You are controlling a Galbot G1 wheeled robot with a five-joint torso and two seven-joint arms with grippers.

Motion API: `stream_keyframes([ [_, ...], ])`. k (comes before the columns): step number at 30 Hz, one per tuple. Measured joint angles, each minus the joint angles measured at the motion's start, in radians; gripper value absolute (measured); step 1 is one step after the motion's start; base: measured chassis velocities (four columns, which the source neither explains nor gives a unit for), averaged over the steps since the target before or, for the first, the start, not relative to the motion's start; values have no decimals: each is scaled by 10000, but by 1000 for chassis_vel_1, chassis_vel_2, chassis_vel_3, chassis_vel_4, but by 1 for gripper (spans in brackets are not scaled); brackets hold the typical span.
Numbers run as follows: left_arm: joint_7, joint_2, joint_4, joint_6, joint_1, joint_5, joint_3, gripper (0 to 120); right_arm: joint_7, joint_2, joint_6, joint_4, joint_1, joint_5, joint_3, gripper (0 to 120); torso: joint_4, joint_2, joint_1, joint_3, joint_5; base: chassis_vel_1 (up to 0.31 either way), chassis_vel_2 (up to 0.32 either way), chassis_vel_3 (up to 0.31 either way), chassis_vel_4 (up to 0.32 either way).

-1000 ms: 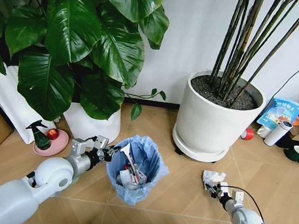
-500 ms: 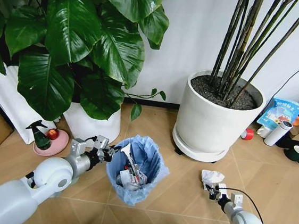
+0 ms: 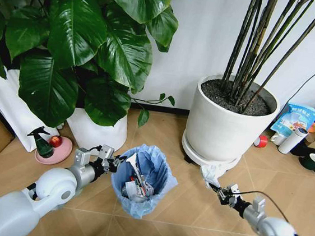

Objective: Pick up the trash bin and place the garbage on the floor into it.

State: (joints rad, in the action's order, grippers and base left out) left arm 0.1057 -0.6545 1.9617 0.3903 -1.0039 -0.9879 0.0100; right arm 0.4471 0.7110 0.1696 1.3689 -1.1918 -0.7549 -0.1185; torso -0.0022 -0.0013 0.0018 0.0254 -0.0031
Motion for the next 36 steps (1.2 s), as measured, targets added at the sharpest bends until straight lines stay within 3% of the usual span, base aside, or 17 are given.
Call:
stream_keyframes([
  [1,28,-14,-79,20,29,19,74,0,777,-745,304,888,-211,-138,-207,0,-2,0,0,0,3,0,0,0,0],
  [6,37,-7,-99,42,72,33,214,0,1789,-1712,831,2374,-275,-246,-656,0,-1,0,0,0,-3,0,0,0,0],
  [10,5,32,-96,52,132,143,455,0,2943,-2424,1276,4101,607,-733,-600,0,2,0,0,0,-2,0,0,0,0],
  [19,-185,-117,-312,0,529,91,739,0,4140,-2562,1208,4377,1531,-1205,369,0,-2,0,0,0,0,0,0,0,0],
  [36,-124,-805,-745,-5,1893,-69,2299,0,4868,-1603,1159,3348,2335,-803,1484,0,-1,-1,0,1,0,0,0,0,0],
])
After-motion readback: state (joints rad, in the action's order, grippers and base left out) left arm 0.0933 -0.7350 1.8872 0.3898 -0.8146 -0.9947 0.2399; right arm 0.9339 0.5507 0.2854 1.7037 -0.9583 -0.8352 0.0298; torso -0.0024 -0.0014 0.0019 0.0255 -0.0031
